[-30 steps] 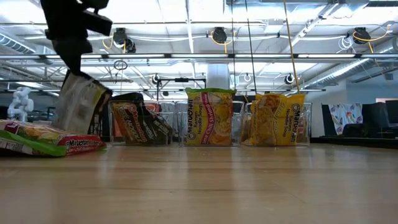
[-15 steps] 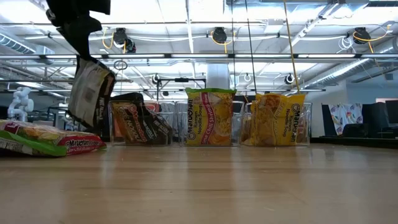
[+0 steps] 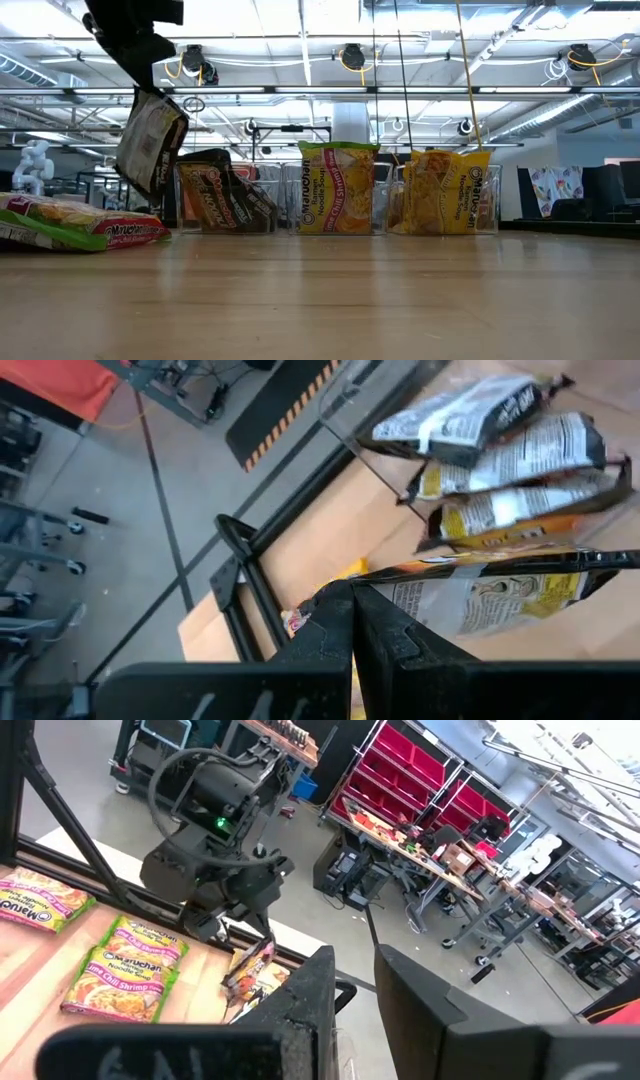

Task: Sort Maruchan noodles
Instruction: Put the black noodle pack into the left transparent bin

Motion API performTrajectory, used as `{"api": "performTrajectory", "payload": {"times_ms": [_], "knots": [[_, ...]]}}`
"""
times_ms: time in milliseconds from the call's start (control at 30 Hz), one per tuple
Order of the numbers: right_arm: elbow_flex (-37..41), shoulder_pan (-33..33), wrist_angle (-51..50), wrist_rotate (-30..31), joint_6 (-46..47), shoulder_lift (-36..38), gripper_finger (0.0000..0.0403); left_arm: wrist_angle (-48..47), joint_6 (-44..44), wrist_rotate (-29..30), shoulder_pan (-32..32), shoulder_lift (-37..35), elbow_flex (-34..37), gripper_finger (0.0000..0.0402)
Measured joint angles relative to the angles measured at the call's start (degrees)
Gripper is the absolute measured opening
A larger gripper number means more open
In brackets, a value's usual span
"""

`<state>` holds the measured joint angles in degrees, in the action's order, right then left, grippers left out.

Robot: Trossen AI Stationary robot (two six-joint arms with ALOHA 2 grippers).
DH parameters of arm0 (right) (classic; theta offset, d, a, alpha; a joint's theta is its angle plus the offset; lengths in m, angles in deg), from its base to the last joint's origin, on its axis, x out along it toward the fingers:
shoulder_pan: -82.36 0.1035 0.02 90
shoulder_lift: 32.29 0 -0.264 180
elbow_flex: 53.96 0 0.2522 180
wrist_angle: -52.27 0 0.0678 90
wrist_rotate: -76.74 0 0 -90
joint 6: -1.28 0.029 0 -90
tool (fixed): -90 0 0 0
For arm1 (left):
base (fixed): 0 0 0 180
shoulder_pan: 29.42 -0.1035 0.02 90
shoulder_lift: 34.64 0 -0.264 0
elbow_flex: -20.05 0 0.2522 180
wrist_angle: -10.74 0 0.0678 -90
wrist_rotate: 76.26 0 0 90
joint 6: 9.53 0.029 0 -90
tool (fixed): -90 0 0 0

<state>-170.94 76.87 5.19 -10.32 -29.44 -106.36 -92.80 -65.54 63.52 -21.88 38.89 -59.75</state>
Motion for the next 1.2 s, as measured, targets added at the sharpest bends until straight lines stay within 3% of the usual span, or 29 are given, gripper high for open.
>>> {"api": "performTrajectory", "payload": {"times_ms": [333,667,933,1200], "knots": [[0.0,0.0,-1.1,0.0,0.0,0.0,0.0068,-0.1,2.1,5.4,-5.1,-2.3,-1.3,0.0000],[0.0,0.0,-3.3,0.0,0.0,0.0,0.0068,2.0,12.8,11.8,-11.0,-2.8,-12.2,0.0000],[0.0,0.0,-3.4,0.0,-0.2,0.0,0.0068,21.6,37.0,11.2,-18.0,-2.7,-16.4,0.0000],[0.0,0.0,-3.4,0.1,-0.4,0.0,0.0068,41.3,54.7,2.5,-24.8,-0.8,-16.4,0.0000]]}}
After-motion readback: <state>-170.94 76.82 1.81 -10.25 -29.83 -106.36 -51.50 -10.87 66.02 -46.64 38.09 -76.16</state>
